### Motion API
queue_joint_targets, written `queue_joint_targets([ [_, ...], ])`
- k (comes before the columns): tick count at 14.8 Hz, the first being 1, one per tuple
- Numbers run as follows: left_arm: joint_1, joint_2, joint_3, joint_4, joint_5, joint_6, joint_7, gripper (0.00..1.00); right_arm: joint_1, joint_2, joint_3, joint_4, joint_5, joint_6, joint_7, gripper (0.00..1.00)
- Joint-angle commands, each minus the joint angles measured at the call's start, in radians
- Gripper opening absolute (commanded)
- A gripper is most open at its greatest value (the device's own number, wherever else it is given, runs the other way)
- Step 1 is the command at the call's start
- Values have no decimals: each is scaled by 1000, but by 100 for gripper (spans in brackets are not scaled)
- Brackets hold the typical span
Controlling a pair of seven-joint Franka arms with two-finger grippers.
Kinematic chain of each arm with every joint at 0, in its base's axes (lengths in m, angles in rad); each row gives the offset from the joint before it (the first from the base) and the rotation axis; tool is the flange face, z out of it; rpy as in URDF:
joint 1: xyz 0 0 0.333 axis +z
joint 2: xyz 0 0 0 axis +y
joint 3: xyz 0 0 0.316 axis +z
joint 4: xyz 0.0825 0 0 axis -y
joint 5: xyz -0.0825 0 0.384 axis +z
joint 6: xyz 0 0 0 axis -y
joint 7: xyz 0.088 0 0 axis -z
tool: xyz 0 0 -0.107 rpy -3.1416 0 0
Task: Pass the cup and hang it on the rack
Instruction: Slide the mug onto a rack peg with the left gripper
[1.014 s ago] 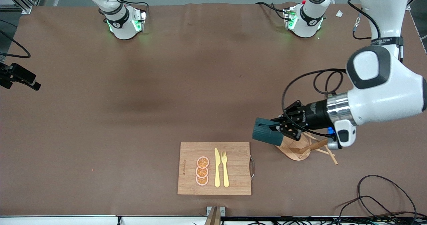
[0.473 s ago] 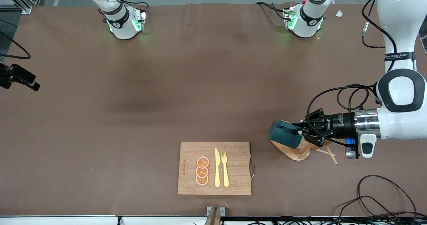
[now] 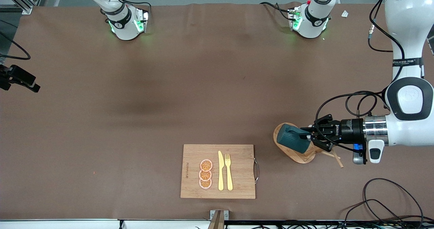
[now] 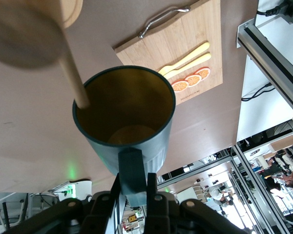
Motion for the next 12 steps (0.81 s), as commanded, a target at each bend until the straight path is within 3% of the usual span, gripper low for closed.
queue_joint_targets([
  [1, 33, 6, -6, 2, -13, -45, 47, 0, -14, 6, 11, 15, -8, -10, 0, 100],
  [12, 109, 32, -6, 2, -22, -118, 107, 1, -14, 6, 11, 17, -7, -10, 0, 100],
])
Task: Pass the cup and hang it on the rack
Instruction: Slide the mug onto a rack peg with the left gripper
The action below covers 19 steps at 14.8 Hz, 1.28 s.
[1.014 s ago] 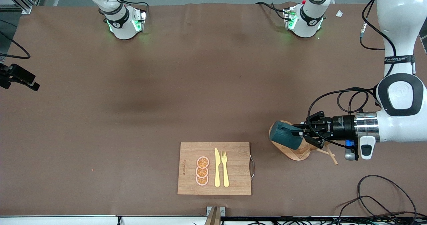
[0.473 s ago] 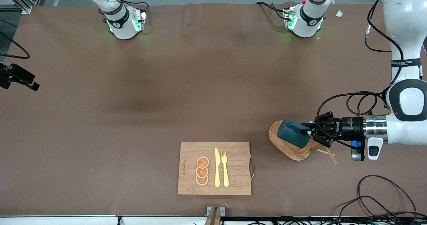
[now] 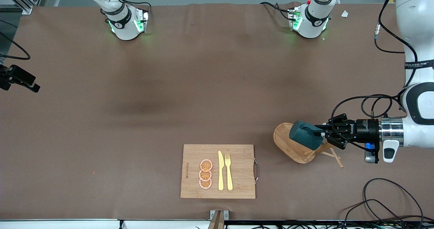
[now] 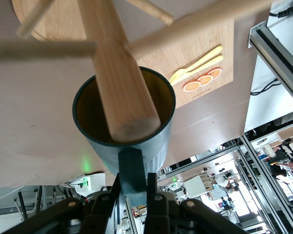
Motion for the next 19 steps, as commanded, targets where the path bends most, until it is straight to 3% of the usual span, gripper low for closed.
queue_joint_targets([
  [1, 24, 10, -7, 2, -24, -16, 14, 1, -15, 6, 11, 15, -7, -10, 2, 100],
  [19, 47, 43, -6, 9, -46, -11, 16, 9, -15, 6, 11, 16, -5, -10, 0, 100],
])
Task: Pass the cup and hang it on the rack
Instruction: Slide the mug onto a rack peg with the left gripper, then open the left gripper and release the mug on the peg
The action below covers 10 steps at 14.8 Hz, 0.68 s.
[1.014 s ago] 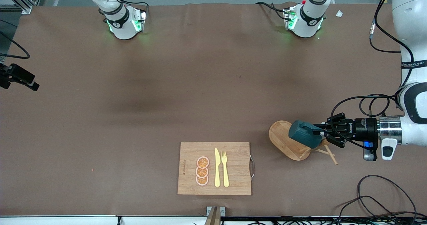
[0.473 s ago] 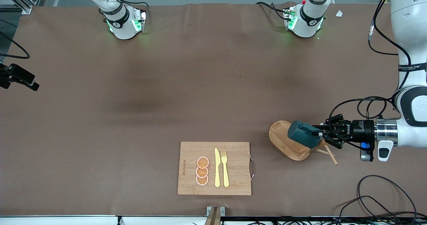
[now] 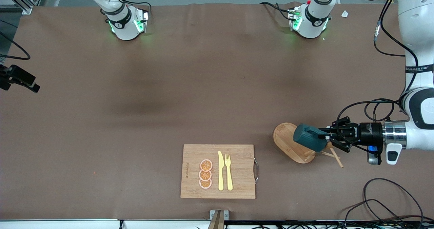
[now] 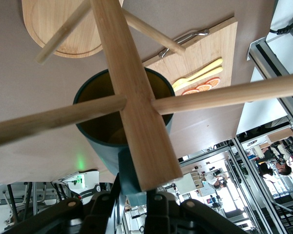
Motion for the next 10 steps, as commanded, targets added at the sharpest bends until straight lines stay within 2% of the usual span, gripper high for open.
queue_joint_targets([
  [1, 12, 3, -5, 8, -23, -9, 14, 9, -15, 6, 12, 15, -5, -10, 2, 100],
  [3, 11, 3, -5, 8, -23, -7, 14, 12, -15, 6, 12, 15, -4, -10, 2, 100],
  [6, 11, 11, -5, 8, -23, -5, 0, 30, -15, 6, 12, 15, -4, -10, 2, 100],
  [8, 9, 10, -6, 8, -23, -5, 4, 62, -15, 6, 12, 15, -4, -10, 2, 100],
  [9, 9, 6, -6, 8, -23, -2, 10, 93, -15, 6, 12, 15, -4, -10, 2, 100],
  [10, 5, 2, -8, 11, -23, -5, 4, 100, -15, 6, 12, 15, -4, -10, 2, 100],
])
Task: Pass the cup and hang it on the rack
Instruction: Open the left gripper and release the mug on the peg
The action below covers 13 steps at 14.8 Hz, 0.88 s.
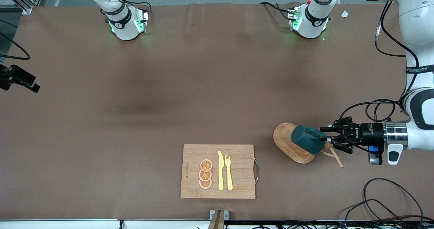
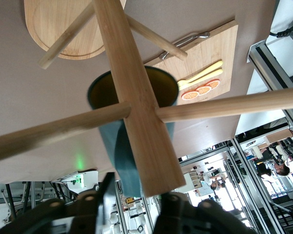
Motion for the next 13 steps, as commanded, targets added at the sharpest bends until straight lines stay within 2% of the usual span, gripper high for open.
queue_joint_targets([
  [1, -1, -9, -6, 11, -21, -6, 3, 100, -15, 6, 12, 15, -4, -10, 2, 100],
  [4, -2, -20, -9, 11, -19, -6, -3, 100, -15, 6, 12, 15, -4, -10, 2, 100],
  [8, -24, -92, -6, 10, -3, -10, -38, 100, -15, 6, 12, 15, -4, -10, 2, 100],
  [13, -120, -188, -6, 10, 178, -7, -78, 100, -15, 6, 12, 15, -5, -10, 2, 100],
])
